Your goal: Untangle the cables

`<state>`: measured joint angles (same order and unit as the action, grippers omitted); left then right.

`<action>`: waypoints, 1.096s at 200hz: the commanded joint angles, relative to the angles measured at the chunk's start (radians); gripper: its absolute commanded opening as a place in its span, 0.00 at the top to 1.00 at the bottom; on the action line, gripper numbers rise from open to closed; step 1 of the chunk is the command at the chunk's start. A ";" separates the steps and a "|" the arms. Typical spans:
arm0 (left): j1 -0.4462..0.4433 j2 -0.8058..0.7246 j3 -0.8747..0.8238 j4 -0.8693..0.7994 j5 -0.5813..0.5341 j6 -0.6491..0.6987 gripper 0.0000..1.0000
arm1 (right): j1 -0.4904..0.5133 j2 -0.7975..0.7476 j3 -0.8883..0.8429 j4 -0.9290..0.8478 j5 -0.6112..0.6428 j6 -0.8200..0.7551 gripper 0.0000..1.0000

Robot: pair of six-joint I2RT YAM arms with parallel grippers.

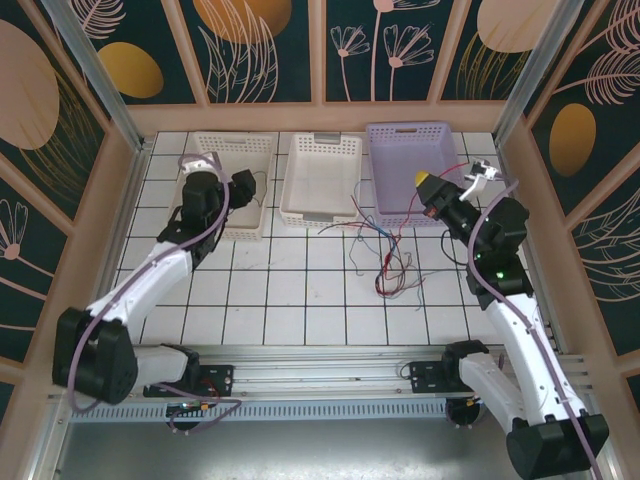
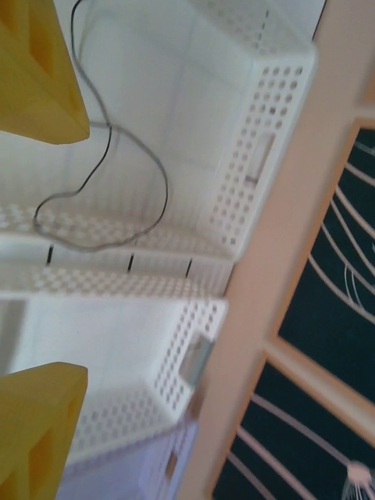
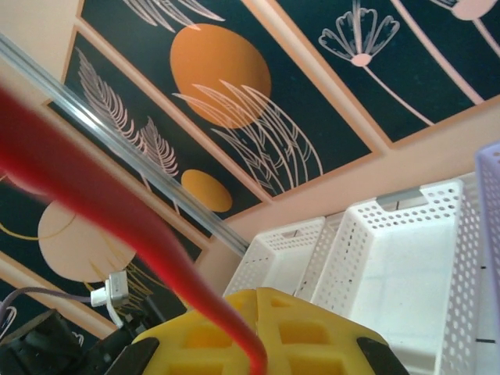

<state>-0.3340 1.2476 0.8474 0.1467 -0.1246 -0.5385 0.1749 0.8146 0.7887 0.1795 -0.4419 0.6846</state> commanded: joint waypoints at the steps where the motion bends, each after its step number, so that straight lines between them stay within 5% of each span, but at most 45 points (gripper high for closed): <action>1: -0.076 -0.062 -0.065 0.047 0.120 -0.077 0.25 | 0.026 0.036 0.054 0.071 -0.054 0.027 1.00; 80: -0.394 -0.186 -0.309 0.304 0.220 -0.153 0.20 | 0.101 0.140 0.113 0.118 -0.090 0.021 1.00; 131: -0.500 -0.137 -0.356 0.450 0.282 -0.107 0.18 | 0.140 0.161 0.127 0.115 -0.084 0.012 1.00; 219: -0.631 -0.099 -0.312 0.440 0.287 0.000 0.15 | 0.166 0.176 0.146 0.080 -0.063 -0.012 1.00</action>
<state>-0.9554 1.1400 0.5072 0.5480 0.1612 -0.5774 0.3248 0.9855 0.8963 0.2356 -0.5137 0.6868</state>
